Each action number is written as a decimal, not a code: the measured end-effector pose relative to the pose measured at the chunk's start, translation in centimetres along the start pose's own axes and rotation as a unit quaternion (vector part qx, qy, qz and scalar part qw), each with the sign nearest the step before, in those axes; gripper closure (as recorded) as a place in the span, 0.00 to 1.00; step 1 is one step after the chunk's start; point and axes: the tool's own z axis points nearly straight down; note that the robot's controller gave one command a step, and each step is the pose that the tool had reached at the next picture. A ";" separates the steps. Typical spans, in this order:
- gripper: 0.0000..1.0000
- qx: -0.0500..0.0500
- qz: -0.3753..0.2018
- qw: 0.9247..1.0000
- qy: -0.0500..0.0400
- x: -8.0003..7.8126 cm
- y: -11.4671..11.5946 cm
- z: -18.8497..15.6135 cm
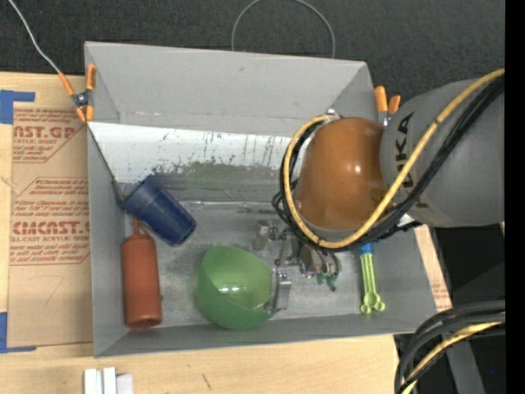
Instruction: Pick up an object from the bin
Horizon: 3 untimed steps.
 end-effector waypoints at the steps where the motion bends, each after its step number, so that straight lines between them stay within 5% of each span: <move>1: 0.00 0.000 0.001 1.000 -0.004 -0.2 0.0 -0.4; 2: 0.00 -0.001 -0.029 1.000 0.001 -5.5 4.5 10.5; 3: 0.00 0.000 -0.153 0.988 -0.006 -5.4 2.6 5.2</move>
Offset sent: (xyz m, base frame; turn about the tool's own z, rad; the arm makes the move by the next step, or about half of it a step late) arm 0.0549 0.0434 -0.1023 -0.0555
